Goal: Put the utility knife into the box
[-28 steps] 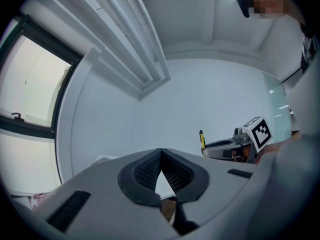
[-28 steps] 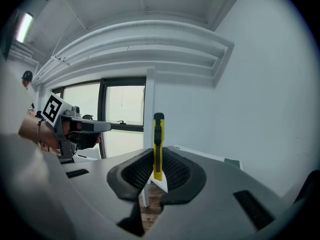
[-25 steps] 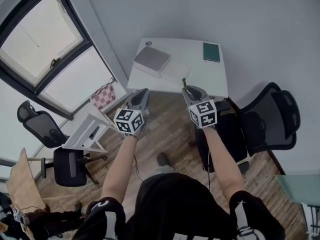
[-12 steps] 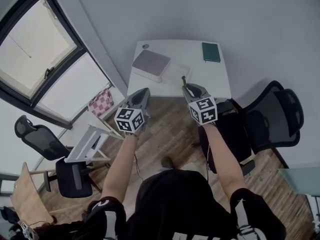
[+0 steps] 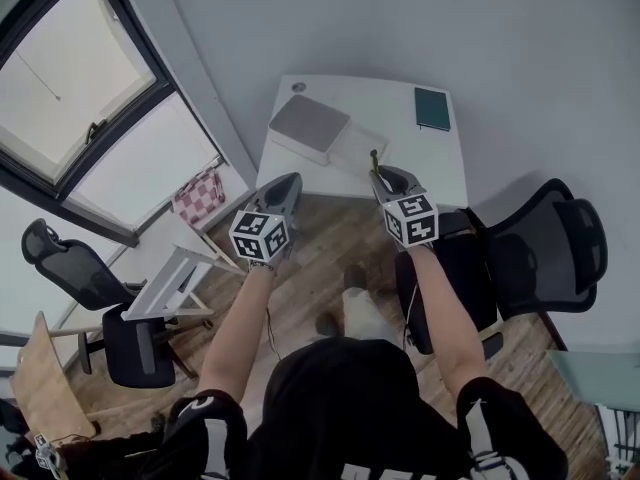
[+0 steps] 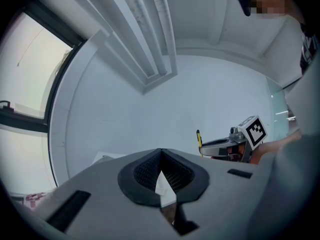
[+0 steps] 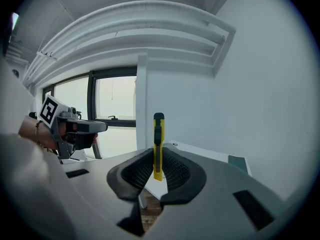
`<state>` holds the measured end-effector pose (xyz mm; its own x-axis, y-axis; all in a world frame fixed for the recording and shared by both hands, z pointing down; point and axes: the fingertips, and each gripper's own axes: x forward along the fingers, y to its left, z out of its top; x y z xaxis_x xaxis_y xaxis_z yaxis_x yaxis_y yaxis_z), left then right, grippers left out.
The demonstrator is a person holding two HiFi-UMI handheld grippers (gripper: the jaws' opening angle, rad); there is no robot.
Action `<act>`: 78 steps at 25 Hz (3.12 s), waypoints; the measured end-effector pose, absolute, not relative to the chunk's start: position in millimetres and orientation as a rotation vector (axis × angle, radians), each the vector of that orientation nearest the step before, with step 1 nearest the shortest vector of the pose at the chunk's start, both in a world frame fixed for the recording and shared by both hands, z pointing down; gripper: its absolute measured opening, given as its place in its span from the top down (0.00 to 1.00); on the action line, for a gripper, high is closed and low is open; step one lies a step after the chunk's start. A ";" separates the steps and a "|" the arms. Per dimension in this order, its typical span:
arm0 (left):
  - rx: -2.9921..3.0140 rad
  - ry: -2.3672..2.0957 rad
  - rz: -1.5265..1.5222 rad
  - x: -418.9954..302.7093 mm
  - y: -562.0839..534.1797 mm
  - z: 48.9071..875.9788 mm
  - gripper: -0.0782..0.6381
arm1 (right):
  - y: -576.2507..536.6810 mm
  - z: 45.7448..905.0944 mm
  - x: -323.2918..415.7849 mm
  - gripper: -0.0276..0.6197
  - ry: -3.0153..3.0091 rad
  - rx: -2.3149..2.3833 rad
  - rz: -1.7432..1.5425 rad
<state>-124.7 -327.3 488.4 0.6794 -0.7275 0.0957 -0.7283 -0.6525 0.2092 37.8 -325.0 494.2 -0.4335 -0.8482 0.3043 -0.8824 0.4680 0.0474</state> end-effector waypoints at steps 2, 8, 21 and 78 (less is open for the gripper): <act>2.661 -1.179 0.005 -122.4 -334.6 491.1 0.86 | -335.2 498.4 39.2 0.85 -2.441 1.464 0.177; 2.645 -1.214 0.027 -119.6 -375.7 494.5 0.86 | -381.3 507.9 44.7 0.85 -2.451 1.437 0.198; 2.611 -1.246 0.042 -88.2 -487.0 505.6 0.86 | -496.5 526.7 79.6 0.85 -2.445 1.393 0.243; 2.375 -1.280 0.254 -62.9 -596.3 667.2 0.86 | -598.7 788.4 75.6 0.85 -2.047 0.895 0.597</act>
<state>-62.9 -596.3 667.2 0.5575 -0.7508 0.3543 -0.8292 -0.4827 0.2819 75.6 -598.7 788.4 -0.4246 -0.3837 0.8201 -0.7644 0.6374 -0.0975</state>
